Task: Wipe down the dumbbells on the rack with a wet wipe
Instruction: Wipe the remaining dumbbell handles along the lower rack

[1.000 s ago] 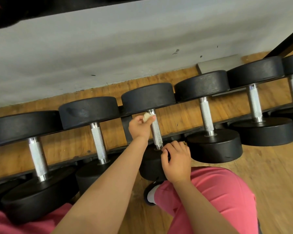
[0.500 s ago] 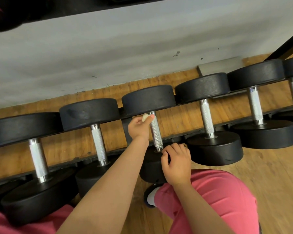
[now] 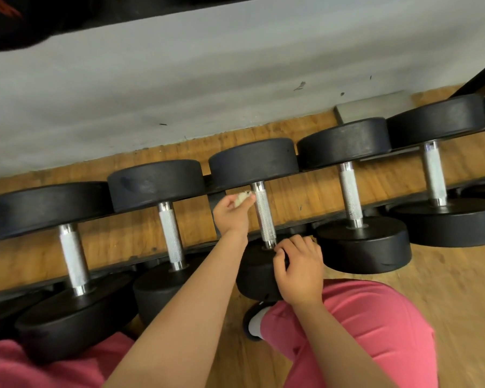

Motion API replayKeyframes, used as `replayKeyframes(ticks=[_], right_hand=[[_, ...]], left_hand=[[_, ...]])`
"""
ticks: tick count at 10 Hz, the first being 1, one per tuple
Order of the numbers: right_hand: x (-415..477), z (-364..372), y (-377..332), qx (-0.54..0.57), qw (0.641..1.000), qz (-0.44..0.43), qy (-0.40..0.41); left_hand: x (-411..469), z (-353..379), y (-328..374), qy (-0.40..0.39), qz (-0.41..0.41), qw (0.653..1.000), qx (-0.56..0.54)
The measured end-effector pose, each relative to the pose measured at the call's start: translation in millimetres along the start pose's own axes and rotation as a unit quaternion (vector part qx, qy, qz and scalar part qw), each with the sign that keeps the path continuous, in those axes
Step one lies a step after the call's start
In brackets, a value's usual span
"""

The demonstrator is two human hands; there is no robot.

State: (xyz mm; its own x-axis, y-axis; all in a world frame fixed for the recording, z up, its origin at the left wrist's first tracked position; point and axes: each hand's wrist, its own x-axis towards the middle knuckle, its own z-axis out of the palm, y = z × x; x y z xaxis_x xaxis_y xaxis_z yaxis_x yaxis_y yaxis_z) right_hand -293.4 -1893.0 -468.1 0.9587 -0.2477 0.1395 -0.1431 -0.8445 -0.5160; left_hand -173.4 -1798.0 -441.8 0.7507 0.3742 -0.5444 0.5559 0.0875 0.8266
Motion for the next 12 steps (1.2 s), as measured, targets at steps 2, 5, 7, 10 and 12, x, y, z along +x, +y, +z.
replayKeyframes(ticks=[2, 5, 7, 10, 12], right_hand=[[0.1, -1.1, -1.6, -0.002, 1.0, -0.001, 0.005], [0.3, 0.1, -1.1, -0.005, 1.0, -0.002, 0.004], [0.1, 0.4, -0.8, -0.004, 1.0, -0.004, 0.01], [-0.3, 1.6, 0.4, 0.001, 1.0, -0.006, 0.014], [0.1, 1.3, -0.3, 0.0, 1.0, -0.002, 0.007]], left_hand=[[-13.3, -12.4, -25.7, -0.052, 0.097, 0.989, 0.1], [-21.3, -13.5, -29.7, -0.108, -0.024, 0.994, -0.01], [-21.1, -6.6, -21.8, -0.096, -0.042, 0.994, -0.016], [-4.1, -4.2, -12.7, -0.064, -0.019, 0.998, 0.012], [-8.8, 0.1, -17.8, -0.106, -0.052, 0.993, 0.008]])
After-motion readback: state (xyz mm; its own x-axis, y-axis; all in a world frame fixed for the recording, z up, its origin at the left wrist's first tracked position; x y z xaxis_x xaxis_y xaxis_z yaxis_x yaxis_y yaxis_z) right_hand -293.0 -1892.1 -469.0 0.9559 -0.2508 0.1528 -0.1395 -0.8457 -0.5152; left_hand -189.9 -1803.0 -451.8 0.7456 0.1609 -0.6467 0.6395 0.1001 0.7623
